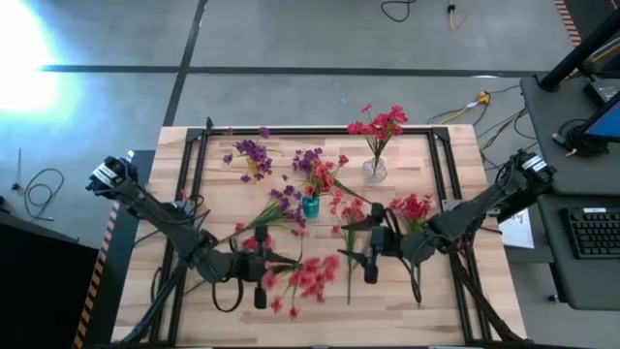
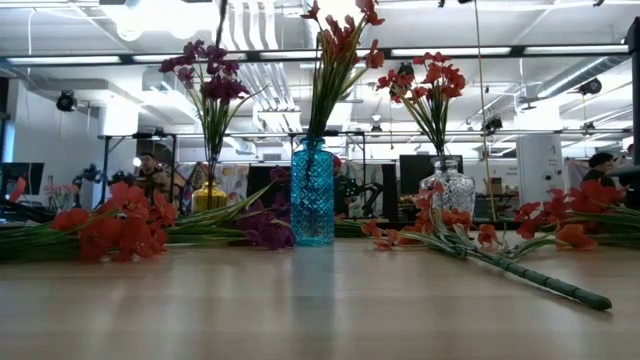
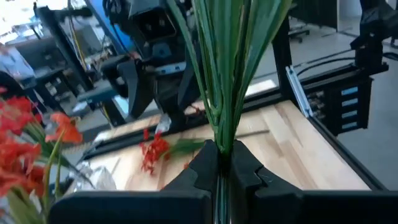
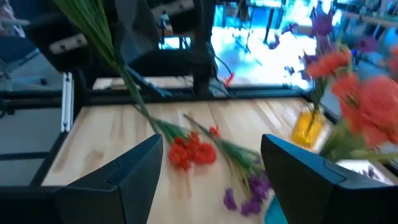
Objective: Sort flowers into vase by color
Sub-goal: Put the left orange flowers into the blue vase
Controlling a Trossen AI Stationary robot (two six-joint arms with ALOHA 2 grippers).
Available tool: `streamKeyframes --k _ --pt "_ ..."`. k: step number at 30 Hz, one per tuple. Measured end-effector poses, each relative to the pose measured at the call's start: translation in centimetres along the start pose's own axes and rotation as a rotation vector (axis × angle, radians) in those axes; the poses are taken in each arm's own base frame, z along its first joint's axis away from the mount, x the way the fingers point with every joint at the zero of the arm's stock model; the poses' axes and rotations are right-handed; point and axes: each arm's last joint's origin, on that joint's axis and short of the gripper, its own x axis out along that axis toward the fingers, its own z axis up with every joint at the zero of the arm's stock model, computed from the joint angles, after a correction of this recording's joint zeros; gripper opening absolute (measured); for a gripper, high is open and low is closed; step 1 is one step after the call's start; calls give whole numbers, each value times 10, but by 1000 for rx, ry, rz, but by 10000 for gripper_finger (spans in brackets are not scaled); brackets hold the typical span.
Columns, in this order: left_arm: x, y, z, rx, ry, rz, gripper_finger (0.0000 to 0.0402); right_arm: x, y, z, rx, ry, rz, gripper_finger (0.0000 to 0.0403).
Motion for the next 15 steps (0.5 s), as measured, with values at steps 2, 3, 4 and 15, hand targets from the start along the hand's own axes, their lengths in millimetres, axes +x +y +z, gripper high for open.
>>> streamKeyframes --k 2,3,4,15 --pt "5 -2 -3 -4 -6 7 0 4 4 1 -8 -42 4 265" --pt "8 -4 -5 -5 -5 10 0 6 5 2 -14 -60 5 265" --pt "10 -5 -6 -8 -6 13 0 8 7 2 -19 -78 12 265" --pt "27 -8 -15 -67 -34 133 0 22 21 0 -16 -197 104 265"
